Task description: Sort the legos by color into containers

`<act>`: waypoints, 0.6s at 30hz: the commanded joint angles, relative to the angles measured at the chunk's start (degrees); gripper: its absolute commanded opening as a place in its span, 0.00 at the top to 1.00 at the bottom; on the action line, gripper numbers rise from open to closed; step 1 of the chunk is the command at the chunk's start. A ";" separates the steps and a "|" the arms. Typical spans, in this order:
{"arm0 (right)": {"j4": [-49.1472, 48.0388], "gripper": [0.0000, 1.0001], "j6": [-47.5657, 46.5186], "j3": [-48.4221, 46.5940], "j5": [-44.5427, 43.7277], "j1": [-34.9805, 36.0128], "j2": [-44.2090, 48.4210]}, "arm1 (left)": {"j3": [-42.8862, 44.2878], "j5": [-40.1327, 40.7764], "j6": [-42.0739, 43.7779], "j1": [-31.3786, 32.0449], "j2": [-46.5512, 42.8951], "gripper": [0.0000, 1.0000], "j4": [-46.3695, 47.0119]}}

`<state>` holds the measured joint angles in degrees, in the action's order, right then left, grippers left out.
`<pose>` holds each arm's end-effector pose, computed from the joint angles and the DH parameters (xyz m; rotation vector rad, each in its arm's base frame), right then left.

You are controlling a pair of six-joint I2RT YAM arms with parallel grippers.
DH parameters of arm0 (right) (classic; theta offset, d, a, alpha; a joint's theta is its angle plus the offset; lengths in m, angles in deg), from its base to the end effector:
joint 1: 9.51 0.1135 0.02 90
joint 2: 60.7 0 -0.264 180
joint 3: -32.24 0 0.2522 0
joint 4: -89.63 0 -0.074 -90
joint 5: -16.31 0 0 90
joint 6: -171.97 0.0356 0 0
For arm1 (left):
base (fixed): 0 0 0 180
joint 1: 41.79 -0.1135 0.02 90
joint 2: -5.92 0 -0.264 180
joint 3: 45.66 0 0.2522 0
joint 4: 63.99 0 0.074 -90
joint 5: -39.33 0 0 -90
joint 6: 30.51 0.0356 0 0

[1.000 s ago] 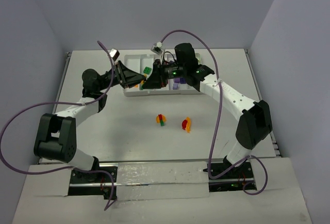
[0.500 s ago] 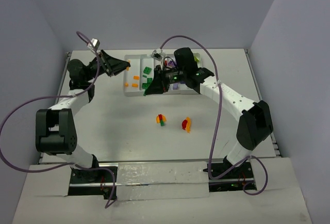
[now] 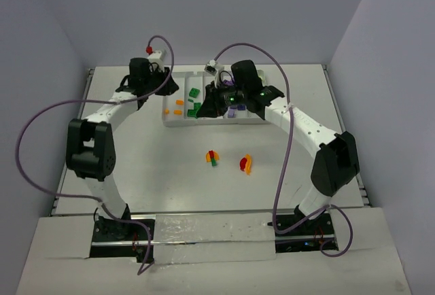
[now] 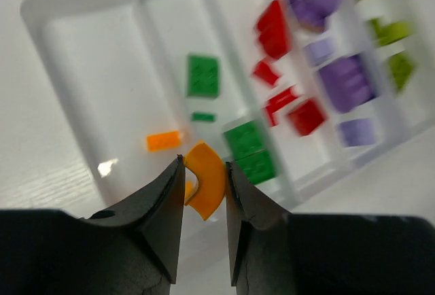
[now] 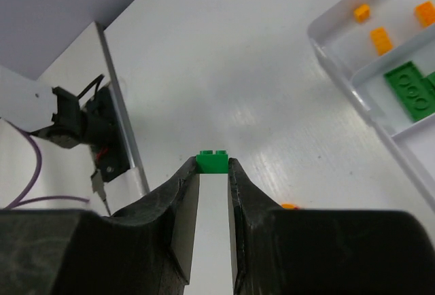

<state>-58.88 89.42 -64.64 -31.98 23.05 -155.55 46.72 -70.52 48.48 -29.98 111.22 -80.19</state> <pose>0.3092 0.2255 0.3360 -0.9137 1.9513 1.1729 0.4178 -0.0997 0.2594 0.2296 2.0891 -0.6016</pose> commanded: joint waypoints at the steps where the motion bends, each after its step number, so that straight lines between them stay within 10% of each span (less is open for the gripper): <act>1: 0.64 1.00 -1.54 -3.45 -6.31 -0.72 -0.92 | 5.59 8.18 7.74 -0.24 5.70 0.97 -6.65; 18: -3.02 1.00 -0.69 -11.70 -22.98 -1.53 -12.05 | 21.63 10.97 7.93 0.66 17.22 0.30 -12.91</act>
<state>-58.49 88.30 -72.44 -50.33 22.04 -165.01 64.09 -60.81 55.57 -29.72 128.32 -90.32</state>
